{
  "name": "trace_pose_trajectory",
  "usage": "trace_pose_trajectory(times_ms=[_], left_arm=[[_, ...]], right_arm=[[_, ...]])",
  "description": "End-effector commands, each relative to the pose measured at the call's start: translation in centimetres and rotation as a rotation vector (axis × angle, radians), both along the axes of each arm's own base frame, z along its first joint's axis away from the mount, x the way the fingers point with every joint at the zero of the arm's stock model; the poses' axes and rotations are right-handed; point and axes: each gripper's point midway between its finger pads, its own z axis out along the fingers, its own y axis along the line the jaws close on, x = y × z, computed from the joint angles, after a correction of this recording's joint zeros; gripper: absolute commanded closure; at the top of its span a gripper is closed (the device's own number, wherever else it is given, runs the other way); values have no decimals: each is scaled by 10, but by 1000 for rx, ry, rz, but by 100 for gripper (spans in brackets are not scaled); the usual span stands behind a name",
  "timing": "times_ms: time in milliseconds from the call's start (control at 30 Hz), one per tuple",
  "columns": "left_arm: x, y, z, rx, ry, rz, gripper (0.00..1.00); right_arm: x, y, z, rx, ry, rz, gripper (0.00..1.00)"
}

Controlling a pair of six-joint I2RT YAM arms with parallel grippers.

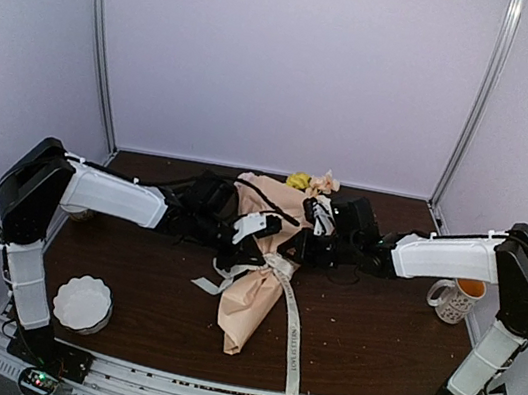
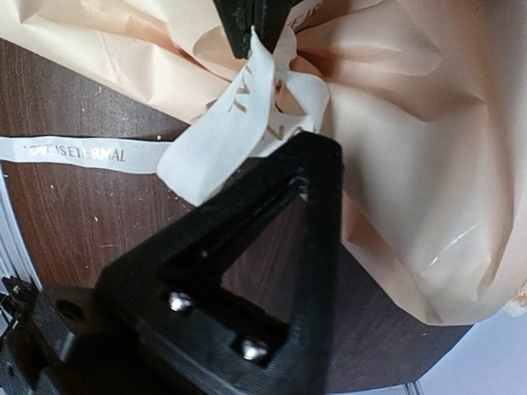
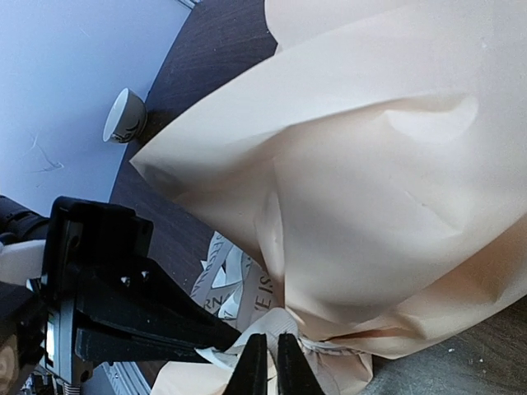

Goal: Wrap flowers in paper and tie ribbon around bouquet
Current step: Cross the half-tied ribbon over the folded bouquet, then tie the half-tied ribbon around the folded bouquet.

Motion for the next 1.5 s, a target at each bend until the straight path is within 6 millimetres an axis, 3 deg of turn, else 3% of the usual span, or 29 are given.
trace_pose_trajectory(times_ms=[0,500,600,733,933,1167,1267,1467], left_arm=[[-4,-5,7,12,-63,-22,100],[-1,-4,1,24,-69,-12,100],[-1,-4,1,27,-70,-11,100],[-1,-4,2,27,-69,-13,100],[-2,-4,2,30,-61,-15,100],[-2,2,14,37,-55,18,51],[-4,7,23,27,-58,33,42],[-5,29,27,66,-25,111,36]], right_arm=[[3,2,-2,13,1,5,92],[-10,15,-11,28,57,117,81],[-8,14,-15,15,59,106,85],[-6,13,-17,1,55,97,99],[-1,5,-11,-13,31,71,100],[4,-8,-7,-15,7,16,100],[4,-11,-7,-20,0,7,100],[6,-16,0,-17,-19,-13,100]])
